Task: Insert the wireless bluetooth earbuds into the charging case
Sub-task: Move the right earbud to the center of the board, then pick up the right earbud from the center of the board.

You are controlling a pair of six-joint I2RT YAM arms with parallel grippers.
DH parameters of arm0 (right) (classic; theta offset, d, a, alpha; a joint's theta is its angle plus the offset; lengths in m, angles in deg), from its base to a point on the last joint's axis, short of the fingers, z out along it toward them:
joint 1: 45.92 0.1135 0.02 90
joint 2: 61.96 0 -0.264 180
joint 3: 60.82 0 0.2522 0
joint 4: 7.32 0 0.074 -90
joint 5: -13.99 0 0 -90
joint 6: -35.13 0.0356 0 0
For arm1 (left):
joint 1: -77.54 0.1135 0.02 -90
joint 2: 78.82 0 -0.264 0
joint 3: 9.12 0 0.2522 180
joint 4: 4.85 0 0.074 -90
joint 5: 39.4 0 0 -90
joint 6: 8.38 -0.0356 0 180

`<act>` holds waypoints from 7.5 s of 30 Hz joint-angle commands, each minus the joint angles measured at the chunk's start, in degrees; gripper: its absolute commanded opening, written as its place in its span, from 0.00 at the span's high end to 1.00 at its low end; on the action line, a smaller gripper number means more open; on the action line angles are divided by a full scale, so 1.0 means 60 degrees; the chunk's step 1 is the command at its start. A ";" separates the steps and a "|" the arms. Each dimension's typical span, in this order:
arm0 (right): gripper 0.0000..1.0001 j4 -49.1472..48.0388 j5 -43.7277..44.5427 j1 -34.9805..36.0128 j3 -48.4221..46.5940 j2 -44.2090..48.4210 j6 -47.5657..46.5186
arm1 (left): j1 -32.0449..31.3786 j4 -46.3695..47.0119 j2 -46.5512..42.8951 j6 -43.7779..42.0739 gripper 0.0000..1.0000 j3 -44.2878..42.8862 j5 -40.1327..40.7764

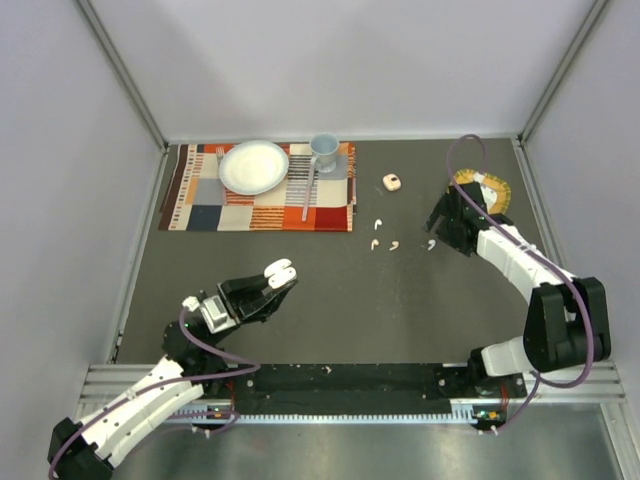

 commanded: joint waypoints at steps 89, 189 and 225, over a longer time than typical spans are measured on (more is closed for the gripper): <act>0.62 0.0119 0.0638 0.0293 -0.2051 -0.3987 0.0228 | -0.0010 -0.0658 -0.0323 -0.0362 1.00 0.0581 0.0482; 0.63 0.0090 0.0786 0.3428 0.0644 -0.3094 -0.0519 | -0.0024 -0.1713 -0.1041 -0.0362 1.00 0.0567 0.0790; 0.70 -0.0203 0.0594 0.3238 0.1157 -0.2346 -0.1354 | -0.0024 -0.1639 -0.1011 -0.0362 1.00 0.0611 0.0746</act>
